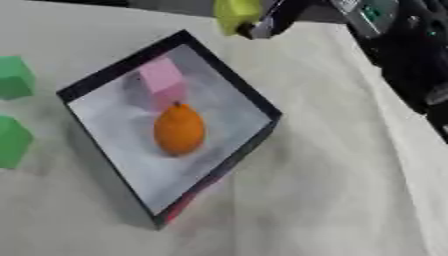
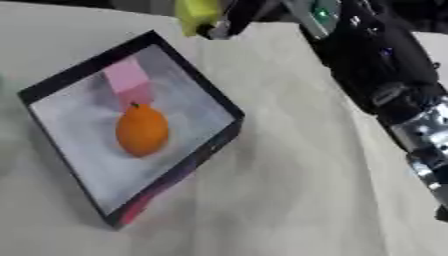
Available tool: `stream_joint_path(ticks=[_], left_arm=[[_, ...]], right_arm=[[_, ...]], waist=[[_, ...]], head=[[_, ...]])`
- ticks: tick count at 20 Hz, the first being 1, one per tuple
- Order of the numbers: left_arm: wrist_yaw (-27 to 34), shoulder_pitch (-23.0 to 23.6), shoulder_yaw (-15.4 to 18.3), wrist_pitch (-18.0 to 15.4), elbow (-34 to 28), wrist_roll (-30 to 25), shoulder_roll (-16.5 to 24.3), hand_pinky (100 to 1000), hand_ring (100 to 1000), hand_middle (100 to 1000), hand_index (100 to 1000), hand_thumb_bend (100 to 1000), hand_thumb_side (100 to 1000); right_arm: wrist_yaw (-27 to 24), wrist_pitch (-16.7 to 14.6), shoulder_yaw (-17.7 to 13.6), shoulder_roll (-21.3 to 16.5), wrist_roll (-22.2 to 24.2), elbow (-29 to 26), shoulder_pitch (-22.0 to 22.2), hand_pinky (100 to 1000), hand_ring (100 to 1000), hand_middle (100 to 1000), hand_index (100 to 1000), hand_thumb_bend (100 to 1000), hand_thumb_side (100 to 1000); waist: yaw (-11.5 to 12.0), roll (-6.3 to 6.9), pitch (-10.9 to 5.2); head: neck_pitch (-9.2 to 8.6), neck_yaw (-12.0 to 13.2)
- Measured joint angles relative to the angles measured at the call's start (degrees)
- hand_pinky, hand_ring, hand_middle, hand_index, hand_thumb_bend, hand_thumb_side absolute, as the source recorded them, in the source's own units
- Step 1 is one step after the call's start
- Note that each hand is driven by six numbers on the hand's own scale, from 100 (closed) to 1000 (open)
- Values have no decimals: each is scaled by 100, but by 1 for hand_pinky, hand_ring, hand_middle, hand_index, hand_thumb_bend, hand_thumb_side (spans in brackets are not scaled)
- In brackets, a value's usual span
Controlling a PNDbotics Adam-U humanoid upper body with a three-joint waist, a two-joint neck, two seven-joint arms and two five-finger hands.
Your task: Pick up objects on the table and place them in the box.
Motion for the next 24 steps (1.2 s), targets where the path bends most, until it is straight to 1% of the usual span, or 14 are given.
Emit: stream_joint_path(ticks=[5, 9, 14, 18, 21, 23, 24], left_arm=[[33, 16, 0, 10, 0, 13, 5, 845, 745, 793, 827, 140, 844], [51, 22, 0, 6, 0, 16, 37, 846, 745, 793, 827, 140, 842], [52, 23, 1, -9, 0, 17, 53, 847, 745, 793, 827, 142, 842], [52, 23, 1, -20, 0, 9, 53, 847, 745, 793, 827, 142, 843], [52, 22, 1, -25, 0, 4, 53, 847, 745, 793, 827, 142, 842], [52, 22, 1, -27, 0, 1, 53, 848, 745, 793, 828, 142, 842], [52, 22, 1, -28, 0, 1, 53, 848, 745, 793, 828, 142, 841]], right_arm=[[-325, 67, 469, 165, 429, -600, -184, 740, 595, 431, 581, 100, 329], [-417, 96, 767, 351, 755, -789, -252, 743, 604, 443, 594, 103, 347], [-404, 77, 1053, 594, 1022, -747, -230, 749, 614, 462, 616, 104, 348], [-314, 61, 1239, 739, 1078, -642, -69, 749, 614, 466, 621, 100, 339], [-184, 57, 1316, 851, 1083, -490, 56, 748, 617, 472, 627, 109, 346], [-69, 40, 1336, 917, 1066, -371, 112, 751, 630, 495, 653, 149, 357], [-11, 27, 1341, 945, 1052, -310, 136, 762, 667, 536, 692, 188, 377]], waist=[[6, 0, -17], [9, 0, -18], [17, 0, -20], [42, 0, -20], [63, 0, -20], [66, 0, -20], [67, 0, -20]], head=[[1, -58], [4, -87], [4, -117], [2, -139], [0, -150], [-1, -155], [-3, -157]])
